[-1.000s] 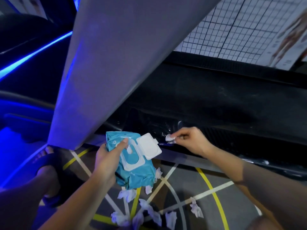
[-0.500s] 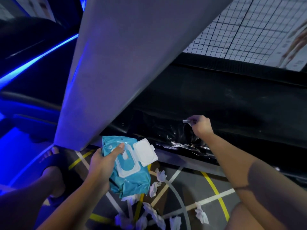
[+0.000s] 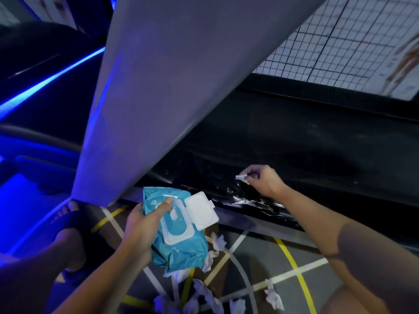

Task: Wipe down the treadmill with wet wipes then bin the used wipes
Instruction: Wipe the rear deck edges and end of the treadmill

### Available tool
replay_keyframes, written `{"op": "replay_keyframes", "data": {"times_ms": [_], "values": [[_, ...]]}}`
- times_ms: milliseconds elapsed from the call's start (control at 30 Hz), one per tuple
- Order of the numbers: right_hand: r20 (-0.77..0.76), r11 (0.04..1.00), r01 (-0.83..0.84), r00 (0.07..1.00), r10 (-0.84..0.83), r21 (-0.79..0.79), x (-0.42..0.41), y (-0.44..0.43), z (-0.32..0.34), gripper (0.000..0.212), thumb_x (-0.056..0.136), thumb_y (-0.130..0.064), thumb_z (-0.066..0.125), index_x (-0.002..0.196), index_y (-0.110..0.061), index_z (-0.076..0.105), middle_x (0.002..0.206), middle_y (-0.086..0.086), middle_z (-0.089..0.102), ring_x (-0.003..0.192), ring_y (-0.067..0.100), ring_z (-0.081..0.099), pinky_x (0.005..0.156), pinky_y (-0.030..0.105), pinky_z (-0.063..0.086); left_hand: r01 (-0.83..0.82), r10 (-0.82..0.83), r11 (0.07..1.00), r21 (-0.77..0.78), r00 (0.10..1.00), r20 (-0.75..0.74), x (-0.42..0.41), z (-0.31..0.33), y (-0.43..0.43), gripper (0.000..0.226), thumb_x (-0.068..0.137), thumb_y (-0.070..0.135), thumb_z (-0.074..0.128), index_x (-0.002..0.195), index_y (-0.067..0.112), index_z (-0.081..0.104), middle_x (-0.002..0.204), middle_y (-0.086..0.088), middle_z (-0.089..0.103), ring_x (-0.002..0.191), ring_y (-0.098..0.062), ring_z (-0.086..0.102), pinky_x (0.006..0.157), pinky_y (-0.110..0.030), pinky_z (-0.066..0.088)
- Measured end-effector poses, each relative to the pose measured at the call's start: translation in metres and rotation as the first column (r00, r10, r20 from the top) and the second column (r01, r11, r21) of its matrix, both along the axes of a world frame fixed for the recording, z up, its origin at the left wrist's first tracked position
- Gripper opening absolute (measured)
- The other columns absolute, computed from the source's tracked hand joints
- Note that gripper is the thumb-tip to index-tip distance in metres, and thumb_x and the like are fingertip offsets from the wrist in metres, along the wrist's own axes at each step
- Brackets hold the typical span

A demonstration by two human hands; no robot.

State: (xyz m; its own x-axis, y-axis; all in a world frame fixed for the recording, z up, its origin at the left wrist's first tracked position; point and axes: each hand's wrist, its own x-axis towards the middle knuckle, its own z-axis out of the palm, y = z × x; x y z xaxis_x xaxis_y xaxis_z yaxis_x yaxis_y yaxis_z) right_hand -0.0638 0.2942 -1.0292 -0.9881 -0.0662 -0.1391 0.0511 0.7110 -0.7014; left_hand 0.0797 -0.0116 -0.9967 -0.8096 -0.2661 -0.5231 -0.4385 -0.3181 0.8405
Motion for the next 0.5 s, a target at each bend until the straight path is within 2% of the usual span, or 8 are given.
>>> {"op": "replay_keyframes", "data": {"times_ms": [33, 100, 133, 200, 267, 333, 433, 500], "values": [[0.040, 0.999, -0.038, 0.998, 0.039, -0.031, 0.005, 0.002, 0.002, 0.018, 0.088, -0.005, 0.069, 0.087, -0.020, 0.077, 0.063, -0.019, 0.067, 0.056, -0.004, 0.053, 0.059, 0.012, 0.041, -0.001, 0.001, 1.000, 0.029, 1.000, 0.004, 0.000, 0.001, 0.001, 0.028, 0.095, 0.021, 0.077, 0.115, 0.004, 0.072, 0.102, -0.019, 0.080, 0.091, -0.040, 0.078, 0.082, -0.054, 0.064], [0.197, 0.979, -0.094, 0.972, 0.130, -0.181, 0.013, 0.009, 0.011, 0.014, 0.087, -0.004, 0.072, 0.085, -0.018, 0.077, 0.079, -0.002, 0.075, 0.069, 0.003, 0.061, 0.069, 0.022, 0.047, -0.006, 0.004, 0.995, 0.100, 1.000, 0.021, 0.000, 0.002, 0.002, 0.029, 0.095, 0.022, 0.077, 0.117, 0.005, 0.073, 0.105, -0.020, 0.079, 0.092, -0.040, 0.078, 0.075, -0.050, 0.064], [0.274, 0.964, -0.108, 0.946, 0.174, -0.242, 0.017, 0.013, 0.018, 0.012, 0.088, -0.003, 0.073, 0.087, -0.015, 0.076, 0.081, 0.005, 0.074, 0.072, 0.008, 0.063, 0.068, 0.022, 0.049, -0.011, 0.008, 0.992, 0.124, 1.000, 0.029, 0.000, 0.003, 0.002, 0.030, 0.095, 0.023, 0.077, 0.118, 0.005, 0.073, 0.106, -0.020, 0.079, 0.092, -0.040, 0.078, 0.073, -0.049, 0.064], [0.330, 0.951, -0.080, 0.926, 0.182, -0.299, 0.020, 0.026, 0.033, 0.008, 0.090, -0.004, 0.071, 0.093, -0.010, 0.075, 0.080, 0.007, 0.070, 0.070, 0.012, 0.062, 0.059, 0.019, 0.048, -0.021, 0.017, 0.990, 0.141, 1.000, 0.026, 0.000, 0.003, 0.003, 0.030, 0.095, 0.022, 0.077, 0.119, 0.004, 0.073, 0.105, -0.019, 0.079, 0.091, -0.039, 0.079, 0.068, -0.047, 0.065], [0.309, 0.917, 0.075, 0.950, 0.054, -0.391, 0.017, 0.043, 0.041, 0.011, 0.091, 0.002, 0.067, 0.100, -0.004, 0.071, 0.085, 0.017, 0.069, 0.073, 0.022, 0.063, 0.052, 0.023, 0.051, -0.027, 0.025, 0.991, 0.128, 1.000, 0.019, 0.000, 0.004, 0.004, 0.030, 0.095, 0.021, 0.077, 0.119, 0.004, 0.073, 0.104, -0.019, 0.080, 0.090, -0.039, 0.079, 0.064, -0.044, 0.065], [0.235, 0.885, 0.200, 0.966, -0.106, -0.421, 0.011, 0.060, 0.039, 0.016, 0.089, 0.006, 0.067, 0.104, -0.001, 0.069, 0.095, 0.023, 0.069, 0.080, 0.028, 0.064, 0.059, 0.027, 0.056, -0.033, 0.031, 0.994, 0.106, 0.999, 0.017, 0.002, 0.003, 0.004, 0.030, 0.095, 0.021, 0.077, 0.119, 0.003, 0.072, 0.103, -0.019, 0.080, 0.089, -0.039, 0.079, 0.064, -0.044, 0.065], [0.101, 0.901, 0.270, 0.963, -0.250, -0.339, 0.004, 0.071, 0.024, 0.014, 0.087, 0.001, 0.074, 0.100, -0.003, 0.073, 0.087, 0.016, 0.070, 0.074, 0.021, 0.063, 0.067, 0.032, 0.059, -0.034, 0.031, 0.996, 0.080, 0.999, 0.029, 0.003, -0.001, 0.003, 0.032, 0.094, 0.021, 0.077, 0.119, 0.002, 0.072, 0.105, -0.021, 0.079, 0.091, -0.042, 0.078, 0.079, -0.054, 0.064], [0.019, 0.946, 0.244, 0.969, -0.245, -0.216, 0.003, 0.068, 0.016, 0.009, 0.087, -0.006, 0.076, 0.093, -0.012, 0.078, 0.081, 0.007, 0.074, 0.072, 0.015, 0.064, 0.072, 0.024, 0.056, -0.029, 0.027, 0.998, 0.059, 0.999, 0.035, 0.003, 0.000, 0.003, 0.028, 0.094, 0.021, 0.077, 0.115, 0.002, 0.073, 0.104, -0.022, 0.079, 0.091, -0.042, 0.078, 0.088, -0.059, 0.061]]}}
